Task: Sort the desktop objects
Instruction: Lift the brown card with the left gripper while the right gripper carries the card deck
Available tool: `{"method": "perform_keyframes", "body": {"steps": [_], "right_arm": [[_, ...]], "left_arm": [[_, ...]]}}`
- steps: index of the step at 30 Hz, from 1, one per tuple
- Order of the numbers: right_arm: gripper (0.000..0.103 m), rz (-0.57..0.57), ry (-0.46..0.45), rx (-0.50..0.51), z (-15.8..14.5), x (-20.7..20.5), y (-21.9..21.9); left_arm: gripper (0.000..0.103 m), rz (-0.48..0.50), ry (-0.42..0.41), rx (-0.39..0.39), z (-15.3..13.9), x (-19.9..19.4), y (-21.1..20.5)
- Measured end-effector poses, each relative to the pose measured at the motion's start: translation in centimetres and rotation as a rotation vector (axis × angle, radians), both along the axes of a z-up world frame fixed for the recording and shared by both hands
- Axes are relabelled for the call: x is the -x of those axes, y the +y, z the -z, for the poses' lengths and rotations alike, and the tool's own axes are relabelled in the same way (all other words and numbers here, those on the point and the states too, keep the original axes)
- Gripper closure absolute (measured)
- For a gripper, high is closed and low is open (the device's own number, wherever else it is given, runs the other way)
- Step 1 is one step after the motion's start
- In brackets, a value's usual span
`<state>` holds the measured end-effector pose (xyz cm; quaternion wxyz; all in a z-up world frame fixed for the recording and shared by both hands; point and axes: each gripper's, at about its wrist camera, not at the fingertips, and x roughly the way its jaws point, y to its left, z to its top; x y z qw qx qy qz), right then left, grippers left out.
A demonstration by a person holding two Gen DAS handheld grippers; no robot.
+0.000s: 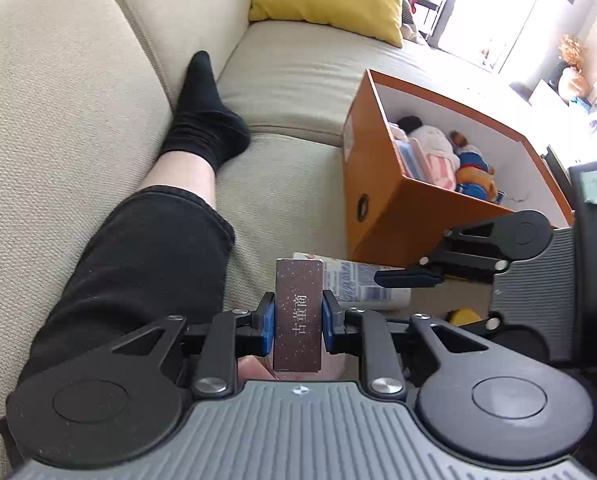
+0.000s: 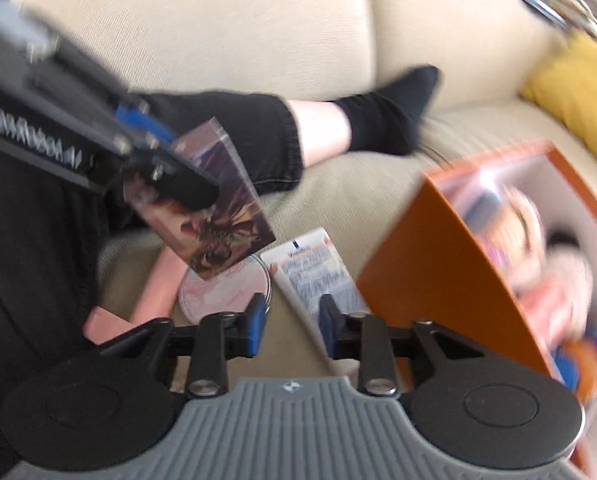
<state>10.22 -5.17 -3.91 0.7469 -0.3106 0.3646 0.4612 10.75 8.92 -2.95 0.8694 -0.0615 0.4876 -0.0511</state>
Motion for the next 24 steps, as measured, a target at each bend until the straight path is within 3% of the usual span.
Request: {"method": "perform_keyframes", "body": {"steps": [6,12,16,19,24], "right_arm": [[0.063,-0.150,-0.123,0.214,2.4,-0.3,3.9],[0.061,-0.226,-0.214,0.312,4.2,-0.1,5.8],[0.062,-0.230,-0.243,0.325,4.7,-0.3,6.6],[0.076,-0.225,-0.253,0.317,4.5,0.0,6.7],[0.085,-0.162,-0.272,0.264,3.1,0.3,5.3]], "left_arm": [[0.077,-0.018,0.002,0.025,0.7,-0.6,1.6],[0.077,-0.025,0.001,0.056,1.1,-0.7,2.2],[0.077,-0.040,-0.001,0.065,1.2,-0.6,2.7],[0.077,-0.048,-0.004,0.077,1.1,-0.3,3.0],[0.077,-0.053,-0.011,0.076,0.8,0.1,2.7]]}}
